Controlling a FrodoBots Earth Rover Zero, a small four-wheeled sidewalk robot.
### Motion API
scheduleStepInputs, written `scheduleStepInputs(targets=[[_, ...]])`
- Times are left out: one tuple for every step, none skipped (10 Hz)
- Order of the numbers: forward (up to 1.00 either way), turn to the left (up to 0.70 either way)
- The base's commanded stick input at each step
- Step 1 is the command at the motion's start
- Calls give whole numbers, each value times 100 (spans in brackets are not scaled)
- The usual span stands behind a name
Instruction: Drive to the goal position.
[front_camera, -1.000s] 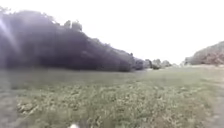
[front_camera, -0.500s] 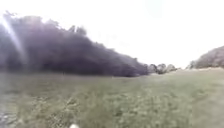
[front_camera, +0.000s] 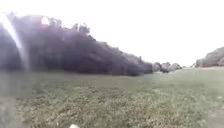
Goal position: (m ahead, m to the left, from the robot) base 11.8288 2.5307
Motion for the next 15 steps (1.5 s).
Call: scheduleStepInputs(targets=[[85, -34], [85, -34], [85, -12], [85, -2], [85, 0], [85, 0], [85, 0], [85, 0], [85, 0], [85, 0], [85, 0], [85, 0], [85, 0], [85, -15], [85, -27]])
